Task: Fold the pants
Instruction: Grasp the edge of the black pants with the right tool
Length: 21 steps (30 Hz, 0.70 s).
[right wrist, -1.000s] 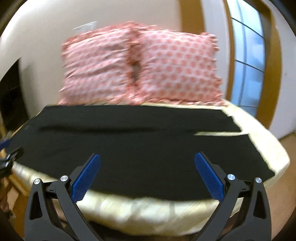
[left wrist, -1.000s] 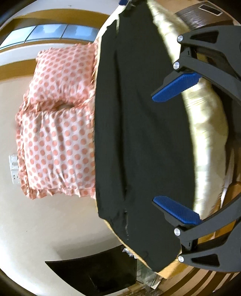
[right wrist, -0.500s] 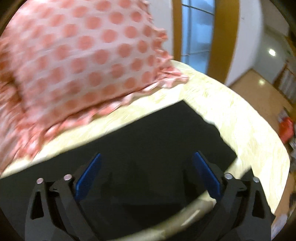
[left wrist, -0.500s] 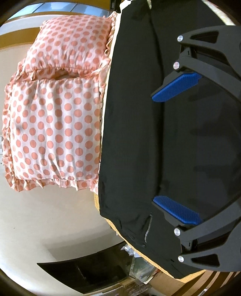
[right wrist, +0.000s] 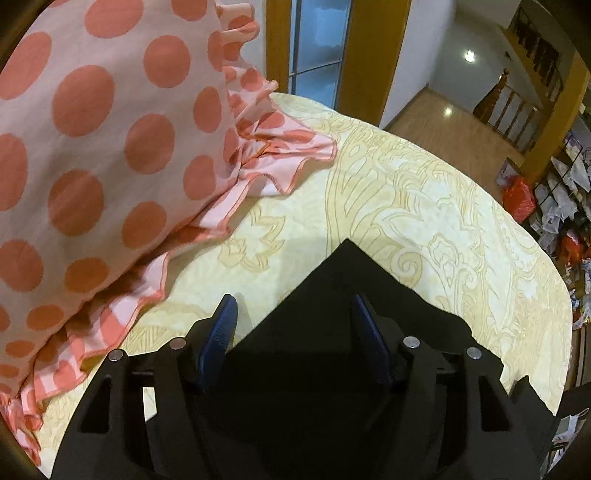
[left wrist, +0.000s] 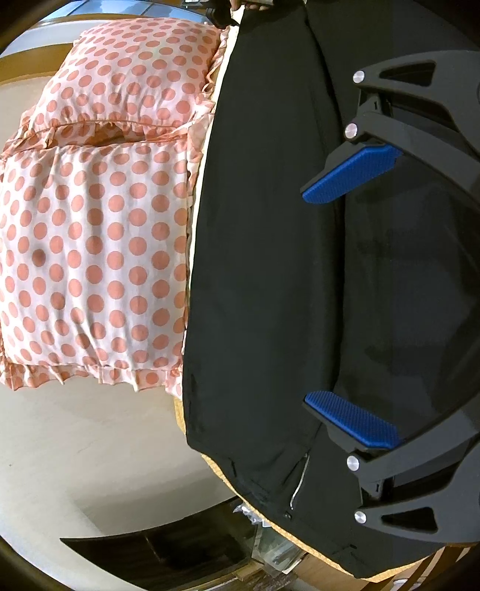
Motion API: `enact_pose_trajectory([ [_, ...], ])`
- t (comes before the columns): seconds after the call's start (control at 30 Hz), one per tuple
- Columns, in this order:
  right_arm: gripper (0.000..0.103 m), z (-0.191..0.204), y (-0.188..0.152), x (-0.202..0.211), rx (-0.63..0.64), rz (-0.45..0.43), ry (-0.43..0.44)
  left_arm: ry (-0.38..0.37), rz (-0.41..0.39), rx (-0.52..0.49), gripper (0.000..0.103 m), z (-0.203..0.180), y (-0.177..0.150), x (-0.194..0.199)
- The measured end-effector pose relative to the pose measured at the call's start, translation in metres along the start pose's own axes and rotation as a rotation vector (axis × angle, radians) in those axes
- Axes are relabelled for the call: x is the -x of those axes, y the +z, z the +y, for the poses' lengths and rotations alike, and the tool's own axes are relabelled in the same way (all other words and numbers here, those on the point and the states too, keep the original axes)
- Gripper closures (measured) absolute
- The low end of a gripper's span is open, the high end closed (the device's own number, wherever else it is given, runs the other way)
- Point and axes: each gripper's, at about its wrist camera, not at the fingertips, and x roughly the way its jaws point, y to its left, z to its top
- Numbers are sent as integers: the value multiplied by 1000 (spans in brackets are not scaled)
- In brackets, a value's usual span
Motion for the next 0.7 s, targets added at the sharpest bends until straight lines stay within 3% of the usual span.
enact_pose_trajectory([
  [0.1, 41, 2, 1, -5, 24, -32, -6, -4, 9, -1, 2, 0, -1, -2],
  [0.17, 65, 1, -2, -1, 43, -51, 31, -6, 8, 8, 2, 2, -1, -1],
  [0.23, 81, -7, -8, 5, 28, -53, 66, -8, 6, 13, 2, 3, -2, 1],
  [0.33, 94, -28, -13, 11, -20, -47, 171, -5, 5, 14, 2, 5, -3, 3],
  [0.47, 98, -62, -30, 30, -63, -70, 316, -15, 1, 24, 2, 6, -4, 6],
  [0.7, 98, -125, -85, 92, -71, -160, 487, -21, -27, 37, 2, 10, -9, 23],
])
